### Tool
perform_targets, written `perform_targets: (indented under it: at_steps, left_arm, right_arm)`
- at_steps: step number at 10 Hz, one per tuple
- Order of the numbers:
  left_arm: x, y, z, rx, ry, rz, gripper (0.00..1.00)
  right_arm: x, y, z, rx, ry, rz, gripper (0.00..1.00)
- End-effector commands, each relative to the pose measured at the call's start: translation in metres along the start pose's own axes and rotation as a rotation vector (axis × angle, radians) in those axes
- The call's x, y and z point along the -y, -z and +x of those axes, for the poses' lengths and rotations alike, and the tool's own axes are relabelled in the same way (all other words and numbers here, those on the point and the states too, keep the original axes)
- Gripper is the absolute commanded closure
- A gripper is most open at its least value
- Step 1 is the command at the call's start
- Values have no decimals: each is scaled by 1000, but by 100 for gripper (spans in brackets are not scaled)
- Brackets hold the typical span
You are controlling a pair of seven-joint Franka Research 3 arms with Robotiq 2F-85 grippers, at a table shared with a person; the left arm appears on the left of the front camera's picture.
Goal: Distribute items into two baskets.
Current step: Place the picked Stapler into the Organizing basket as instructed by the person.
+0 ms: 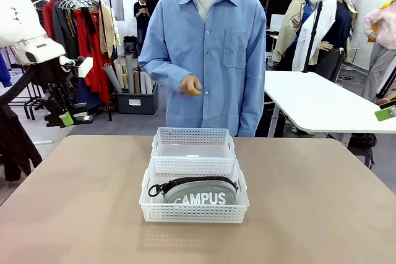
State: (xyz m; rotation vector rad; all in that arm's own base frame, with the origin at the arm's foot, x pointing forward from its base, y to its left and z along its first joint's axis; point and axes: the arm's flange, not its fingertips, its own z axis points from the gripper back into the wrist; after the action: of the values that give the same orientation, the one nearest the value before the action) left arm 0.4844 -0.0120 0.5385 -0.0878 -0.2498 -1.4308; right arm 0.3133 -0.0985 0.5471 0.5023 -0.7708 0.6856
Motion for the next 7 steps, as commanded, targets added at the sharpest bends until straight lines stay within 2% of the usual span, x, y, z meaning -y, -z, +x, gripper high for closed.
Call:
perform_targets:
  at_steps: [1,7]
  left_arm:
    - [-3,-5,-2,-9,3,0,97]
    - [-3,-5,-2,-9,3,0,97]
  right_arm:
    - [0,-1,1,18,-9,11,0]
    - [0,-1,1,18,-9,11,0]
